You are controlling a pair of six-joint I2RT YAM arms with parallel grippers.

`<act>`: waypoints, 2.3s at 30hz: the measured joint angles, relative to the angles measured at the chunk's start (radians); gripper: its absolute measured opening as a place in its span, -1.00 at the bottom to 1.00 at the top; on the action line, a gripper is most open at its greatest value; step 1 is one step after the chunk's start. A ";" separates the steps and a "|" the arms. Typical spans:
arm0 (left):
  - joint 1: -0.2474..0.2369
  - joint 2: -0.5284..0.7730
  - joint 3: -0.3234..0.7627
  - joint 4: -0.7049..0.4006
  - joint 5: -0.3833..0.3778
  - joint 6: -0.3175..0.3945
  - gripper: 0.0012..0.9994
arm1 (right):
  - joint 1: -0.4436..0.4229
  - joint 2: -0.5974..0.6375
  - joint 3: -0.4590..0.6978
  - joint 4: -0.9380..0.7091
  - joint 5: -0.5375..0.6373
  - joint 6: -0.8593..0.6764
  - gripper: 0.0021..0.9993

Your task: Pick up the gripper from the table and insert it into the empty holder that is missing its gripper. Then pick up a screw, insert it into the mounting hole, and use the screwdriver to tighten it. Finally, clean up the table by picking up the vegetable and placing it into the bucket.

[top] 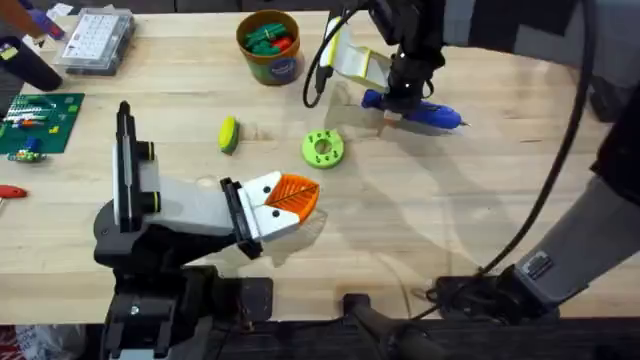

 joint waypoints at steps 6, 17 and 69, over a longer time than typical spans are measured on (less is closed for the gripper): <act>0.000 0.000 0.000 0.000 0.000 0.000 -0.99 | 0.000 0.026 0.001 0.007 0.000 -0.038 -0.94; 0.000 0.000 0.000 0.000 0.000 0.000 -0.99 | -0.034 0.060 0.003 0.008 -0.035 -0.052 -0.95; 0.000 0.022 0.236 -0.280 -0.403 -0.231 0.97 | 0.204 -0.641 0.016 -0.258 -0.035 0.627 0.98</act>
